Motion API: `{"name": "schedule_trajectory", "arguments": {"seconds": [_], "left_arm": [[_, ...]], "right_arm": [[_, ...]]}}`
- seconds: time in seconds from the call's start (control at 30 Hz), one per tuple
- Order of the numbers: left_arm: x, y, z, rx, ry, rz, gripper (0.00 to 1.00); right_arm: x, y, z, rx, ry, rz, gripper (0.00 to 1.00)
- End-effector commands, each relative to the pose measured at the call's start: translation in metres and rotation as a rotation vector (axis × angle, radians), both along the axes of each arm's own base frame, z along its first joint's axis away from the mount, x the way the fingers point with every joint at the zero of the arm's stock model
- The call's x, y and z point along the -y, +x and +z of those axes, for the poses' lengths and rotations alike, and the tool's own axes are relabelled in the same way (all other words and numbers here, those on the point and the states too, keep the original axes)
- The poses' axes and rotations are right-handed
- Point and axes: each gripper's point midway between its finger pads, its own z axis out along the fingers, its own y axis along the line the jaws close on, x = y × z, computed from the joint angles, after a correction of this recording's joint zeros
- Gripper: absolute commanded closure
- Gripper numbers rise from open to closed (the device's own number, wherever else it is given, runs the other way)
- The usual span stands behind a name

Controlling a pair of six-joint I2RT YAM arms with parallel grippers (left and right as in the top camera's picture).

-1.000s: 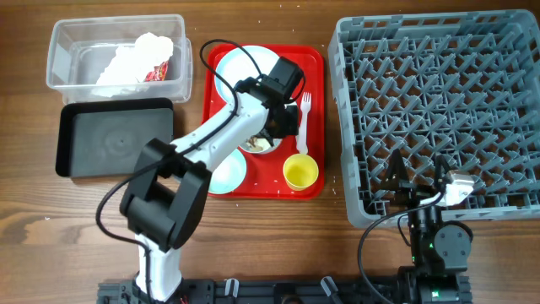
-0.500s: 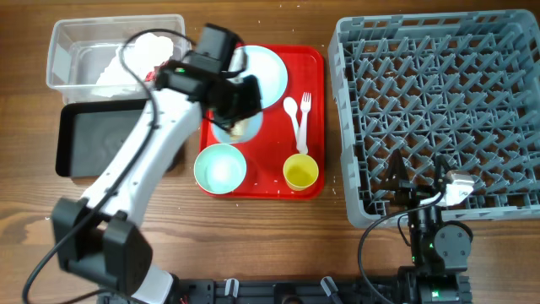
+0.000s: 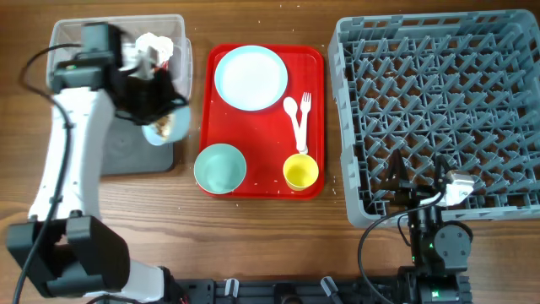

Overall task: Sort waste into correct bins and load items into the dishwasher rack
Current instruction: 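Carry the bowl left and tip the rice onto the black tray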

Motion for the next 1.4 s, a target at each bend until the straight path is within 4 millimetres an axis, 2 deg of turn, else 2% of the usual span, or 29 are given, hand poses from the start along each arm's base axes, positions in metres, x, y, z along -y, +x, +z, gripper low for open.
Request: {"name": "schedule_trajectory", "arguments": {"seconds": [0.0,0.27,0.47,0.57,0.67,0.8,1.0,1.2,1.23,1.37], "left_arm": [[-0.032,0.006,-0.01,0.058,-0.098,-0.003,0.96],[-0.082,0.014,-0.03,0.093,-0.309,0.093,0.96],[-0.11,0.022,-0.045,0.124,-0.469,0.154,0.96],[-0.116,0.024,-0.047,0.135,-0.58,0.185,0.96],[-0.12,0.026,-0.044,0.155,-0.645,0.198,0.96],[-0.117,0.03,-0.031,0.207,-0.713,0.183,0.96],[-0.116,0.031,-0.024,0.229,-0.747,0.176,0.96],[-0.113,0.033,0.004,0.306,-0.887,0.153,0.96],[-0.113,0.033,0.013,0.336,-0.932,0.141,0.96],[-0.113,0.033,0.013,0.329,-0.939,0.146,0.96]], "right_arm": [[-0.002,0.0,0.001,0.007,0.002,0.008,0.0],[-0.002,0.0,0.001,0.007,0.002,0.008,0.0],[-0.002,0.0,0.001,0.007,0.002,0.008,0.0],[-0.002,0.0,0.001,0.007,0.002,0.009,0.0],[-0.002,0.0,0.001,0.007,0.007,0.009,0.01],[-0.002,0.0,0.001,0.008,0.05,0.009,0.0],[-0.002,0.0,0.001,0.009,0.081,0.008,0.0],[-0.002,0.0,0.001,0.009,0.082,0.009,0.0],[-0.002,0.0,0.001,0.01,0.086,0.009,0.0],[-0.002,0.0,0.001,0.01,0.088,0.008,0.0]]}}
